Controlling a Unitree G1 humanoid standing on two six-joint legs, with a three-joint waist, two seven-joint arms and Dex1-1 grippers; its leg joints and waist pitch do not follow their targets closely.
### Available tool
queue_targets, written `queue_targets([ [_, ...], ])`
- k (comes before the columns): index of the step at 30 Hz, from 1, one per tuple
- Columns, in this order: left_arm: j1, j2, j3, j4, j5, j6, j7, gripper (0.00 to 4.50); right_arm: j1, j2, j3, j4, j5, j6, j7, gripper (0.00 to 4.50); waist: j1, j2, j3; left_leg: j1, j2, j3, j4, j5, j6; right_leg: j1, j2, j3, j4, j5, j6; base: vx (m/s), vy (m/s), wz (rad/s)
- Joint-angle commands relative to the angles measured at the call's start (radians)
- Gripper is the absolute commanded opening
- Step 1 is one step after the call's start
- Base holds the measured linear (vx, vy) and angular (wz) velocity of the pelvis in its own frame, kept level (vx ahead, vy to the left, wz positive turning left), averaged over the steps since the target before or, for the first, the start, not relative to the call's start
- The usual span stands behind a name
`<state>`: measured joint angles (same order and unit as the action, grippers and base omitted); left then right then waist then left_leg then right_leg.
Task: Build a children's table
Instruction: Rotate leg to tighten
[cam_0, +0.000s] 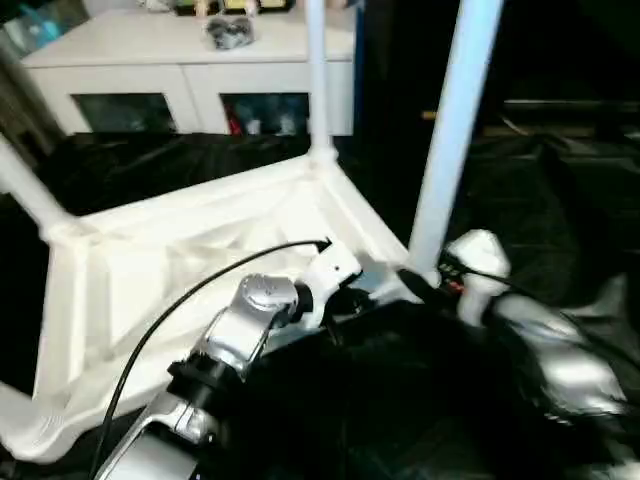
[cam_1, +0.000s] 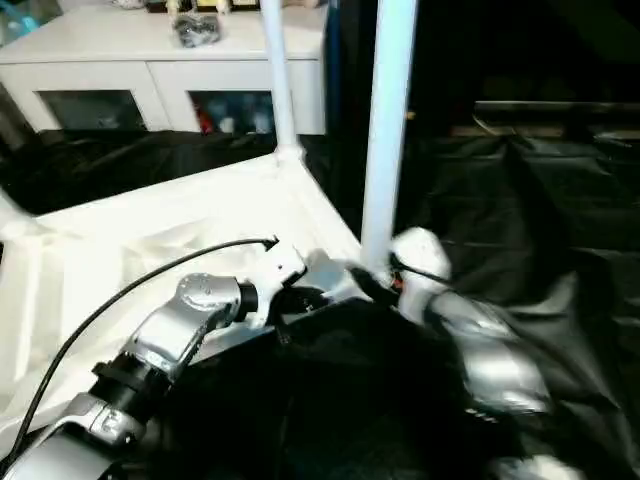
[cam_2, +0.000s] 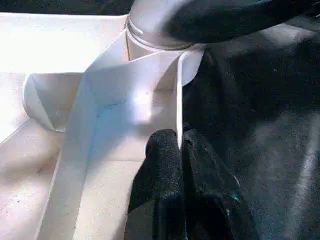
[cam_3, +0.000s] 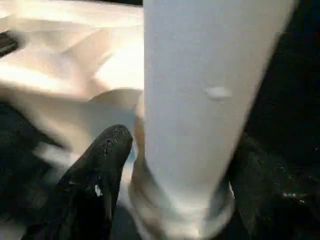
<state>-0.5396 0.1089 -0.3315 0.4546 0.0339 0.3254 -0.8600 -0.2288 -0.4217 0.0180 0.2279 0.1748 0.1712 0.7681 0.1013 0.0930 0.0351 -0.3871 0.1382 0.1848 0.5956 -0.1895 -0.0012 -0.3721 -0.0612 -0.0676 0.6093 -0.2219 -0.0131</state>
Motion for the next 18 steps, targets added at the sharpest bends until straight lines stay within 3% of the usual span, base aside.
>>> queue_targets([
  [1,0.004,-0.010,-0.004,-0.032,-0.026,-0.041,-0.008,0.00,0.067,-0.069,0.007,-0.056,0.049,0.027,0.157,3.10,-0.001,-0.029,-0.045,0.013,0.105,-0.047,-0.067,-0.187,0.121,0.038,-0.117,0.063,-0.090,-0.168,-0.194,0.000,0.000,0.00],
  [7,0.031,0.011,-0.017,-0.059,-0.028,-0.054,-0.038,0.00,0.154,-0.201,-0.105,-0.136,0.155,0.129,0.256,3.10,0.006,-0.028,-0.046,0.010,0.104,-0.050,-0.064,-0.173,0.146,0.038,-0.113,0.058,-0.096,-0.211,-0.177,0.000,0.000,0.00],
  [9,0.041,0.016,-0.023,-0.069,-0.028,-0.070,-0.052,0.00,0.175,-0.218,-0.105,-0.169,0.178,0.151,0.269,3.10,0.007,-0.026,-0.047,0.008,0.103,-0.050,-0.061,-0.145,0.161,0.036,-0.112,0.057,-0.093,-0.185,-0.176,0.000,0.000,0.00],
  [15,0.070,0.021,-0.027,-0.122,-0.052,-0.058,-0.083,0.00,0.182,-0.188,-0.060,-0.224,0.204,0.176,0.279,3.10,0.011,-0.020,-0.049,0.009,0.105,-0.051,-0.059,-0.125,0.163,0.030,-0.110,0.052,-0.089,-0.180,-0.183,0.000,0.000,0.00],
  [18,0.082,0.017,-0.004,-0.167,-0.082,-0.022,-0.077,0.56,0.173,-0.164,-0.029,-0.259,0.218,0.204,0.284,3.21,0.014,-0.020,-0.052,0.004,0.104,-0.051,-0.055,-0.102,0.168,0.031,-0.112,0.052,-0.081,-0.137,-0.194,0.000,0.000,0.00],
])
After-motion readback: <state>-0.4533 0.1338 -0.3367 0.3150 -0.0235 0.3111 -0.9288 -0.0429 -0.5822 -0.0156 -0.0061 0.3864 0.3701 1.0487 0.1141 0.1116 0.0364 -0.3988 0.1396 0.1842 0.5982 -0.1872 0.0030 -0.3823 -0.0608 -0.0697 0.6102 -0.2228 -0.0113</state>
